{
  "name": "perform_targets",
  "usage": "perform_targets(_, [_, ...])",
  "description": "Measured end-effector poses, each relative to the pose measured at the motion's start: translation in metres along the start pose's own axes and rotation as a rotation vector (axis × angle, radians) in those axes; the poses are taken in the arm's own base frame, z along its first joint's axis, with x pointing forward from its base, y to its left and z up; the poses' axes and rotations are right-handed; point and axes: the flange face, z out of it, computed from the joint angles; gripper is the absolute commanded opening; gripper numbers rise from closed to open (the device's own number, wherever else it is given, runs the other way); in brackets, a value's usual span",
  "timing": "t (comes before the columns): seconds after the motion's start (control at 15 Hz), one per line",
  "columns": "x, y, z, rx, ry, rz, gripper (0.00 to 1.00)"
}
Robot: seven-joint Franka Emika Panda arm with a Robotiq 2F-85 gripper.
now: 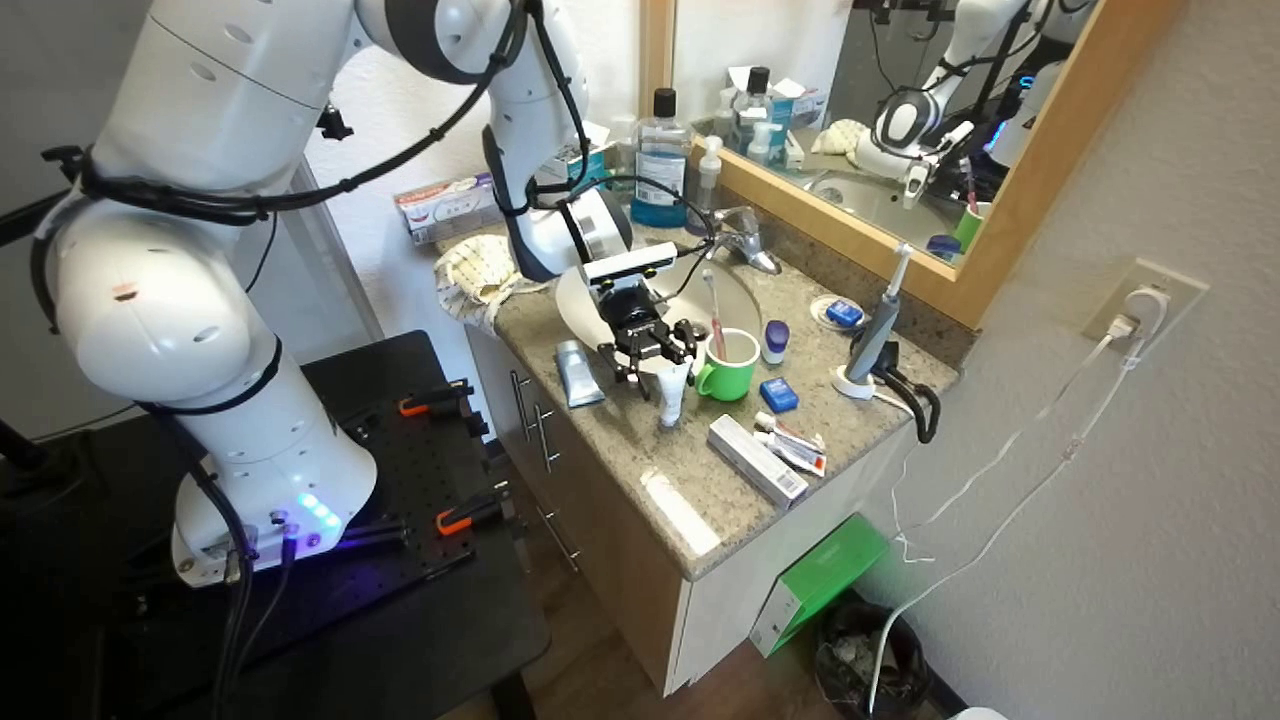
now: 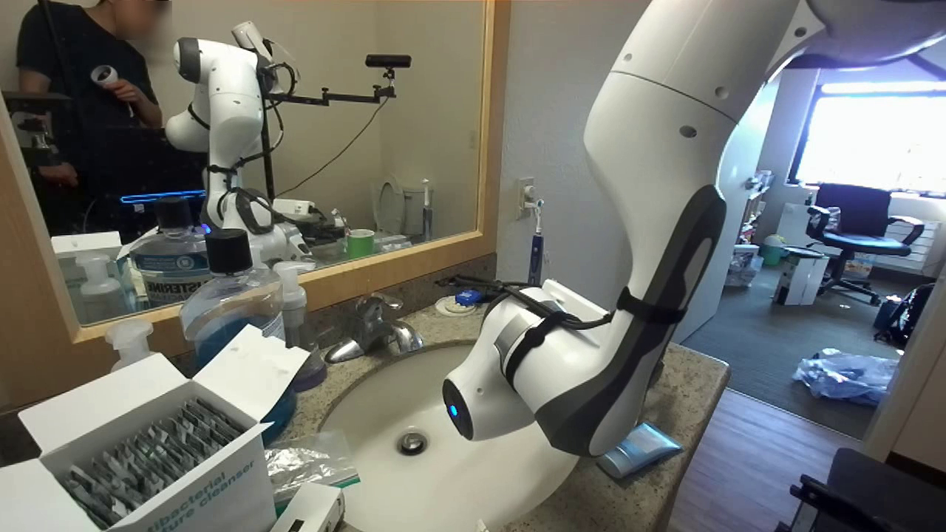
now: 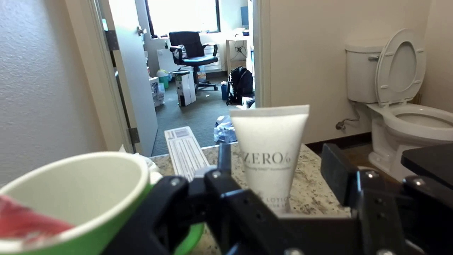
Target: Put the white tube upright
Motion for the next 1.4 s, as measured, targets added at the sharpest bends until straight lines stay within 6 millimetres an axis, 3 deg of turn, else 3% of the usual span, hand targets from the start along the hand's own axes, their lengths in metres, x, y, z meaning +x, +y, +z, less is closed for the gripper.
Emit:
perform_targets(0.2, [-0.007, -0.004, -0.002, -0.019, 0.004, -0.001, 1.00])
perform_targets(0.87, [-0.024, -0.028, -0.008, -0.137, 0.052, -0.021, 1.00])
perform_targets(1.4, [-0.045, -0.056, -0.018, -0.350, 0.228, -0.045, 1.00])
